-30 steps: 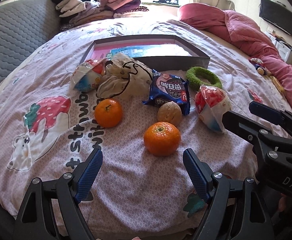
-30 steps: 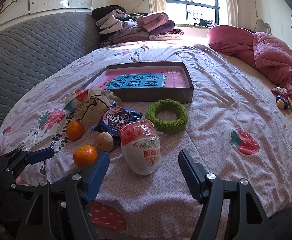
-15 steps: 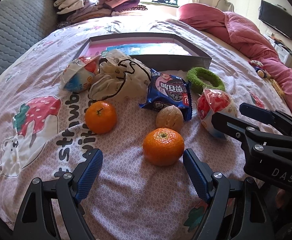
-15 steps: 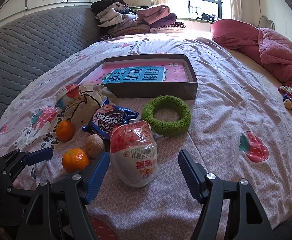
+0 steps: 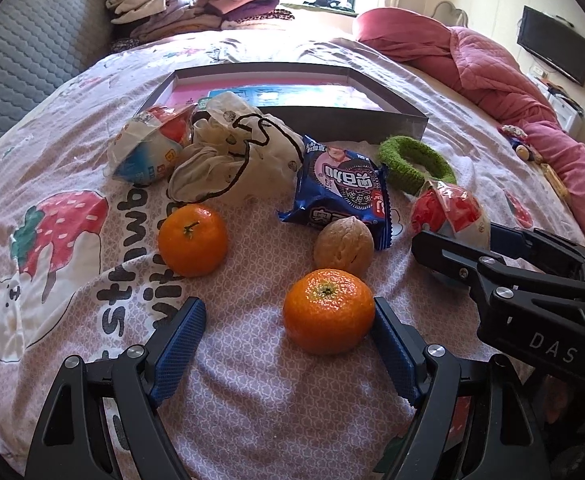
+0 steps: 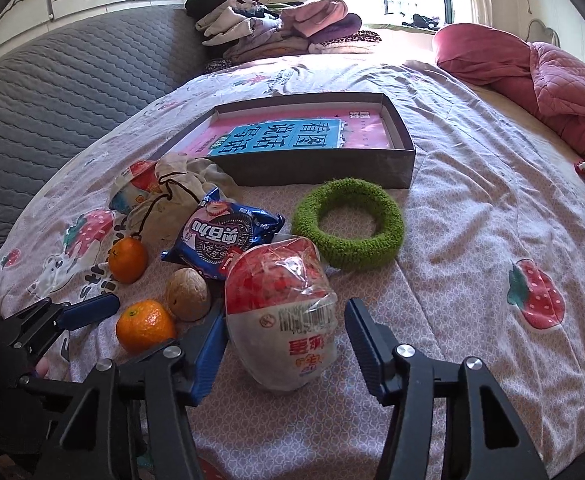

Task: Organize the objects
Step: 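Move left gripper to an orange while right gripper approaches the red-white wrapped egg toy, then close left gripper on the orange while right gripper closes on the wrapped egg toy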

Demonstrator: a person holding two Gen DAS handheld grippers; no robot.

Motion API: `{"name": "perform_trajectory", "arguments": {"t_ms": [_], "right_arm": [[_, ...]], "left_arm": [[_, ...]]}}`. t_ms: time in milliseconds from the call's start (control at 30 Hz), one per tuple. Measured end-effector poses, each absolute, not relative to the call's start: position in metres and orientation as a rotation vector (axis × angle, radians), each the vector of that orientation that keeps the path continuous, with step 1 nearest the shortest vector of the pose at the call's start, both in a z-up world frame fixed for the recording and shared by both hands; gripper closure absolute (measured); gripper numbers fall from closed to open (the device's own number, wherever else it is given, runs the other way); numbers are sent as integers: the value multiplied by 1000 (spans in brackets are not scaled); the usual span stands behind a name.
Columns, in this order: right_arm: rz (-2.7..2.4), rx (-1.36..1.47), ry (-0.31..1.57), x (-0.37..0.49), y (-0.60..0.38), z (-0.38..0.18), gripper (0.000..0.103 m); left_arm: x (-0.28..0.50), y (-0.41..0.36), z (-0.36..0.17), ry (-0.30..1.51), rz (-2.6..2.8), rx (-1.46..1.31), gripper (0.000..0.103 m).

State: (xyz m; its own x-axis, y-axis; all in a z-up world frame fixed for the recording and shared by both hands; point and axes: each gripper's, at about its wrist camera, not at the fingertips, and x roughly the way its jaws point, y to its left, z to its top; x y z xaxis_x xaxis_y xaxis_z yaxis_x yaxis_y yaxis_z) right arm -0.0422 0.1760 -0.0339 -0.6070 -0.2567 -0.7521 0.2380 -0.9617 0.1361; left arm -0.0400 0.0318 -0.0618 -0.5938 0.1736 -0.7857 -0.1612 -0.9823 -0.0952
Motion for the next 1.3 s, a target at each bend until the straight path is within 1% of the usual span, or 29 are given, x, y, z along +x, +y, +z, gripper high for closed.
{"name": "perform_trajectory", "arguments": {"t_ms": [33,200,267,333,367,400,433,533,733,967,1300], "right_arm": [[-2592,1223,-16,-42,175,-35,52],[-2605,1203,8,-40,173,-36,52],[-2609,1195,15,-39,172,-36,52],[-2613,1179,17,-37,172,-35,52],[-2617,1170,16,-36,173,-34,52],[-2623,1161,15,-36,173,-32,52],[-2629,1152,11,-35,174,-31,52],[-2636,1132,-8,-35,177,-28,52],[-2640,1108,-33,-33,180,-26,52],[-2632,1077,-36,-29,179,-22,52],[-2623,1034,-48,-31,178,-12,52]], "left_arm": [[-41,32,-62,-24,2650,-1310,20],[-42,33,-62,-10,2656,-1310,20],[-41,34,-62,-1,2652,-1297,26],[-39,34,-61,-18,2623,-1273,43],[-39,34,-61,-30,2608,-1261,47],[-38,35,-61,-36,2592,-1255,56],[-38,35,-60,-46,2579,-1250,61],[-36,35,-60,-56,2573,-1239,61],[-33,25,-55,-141,2547,-1211,61],[-29,20,-45,-162,2548,-1180,61],[-32,14,-32,-148,2587,-1140,61]]}}
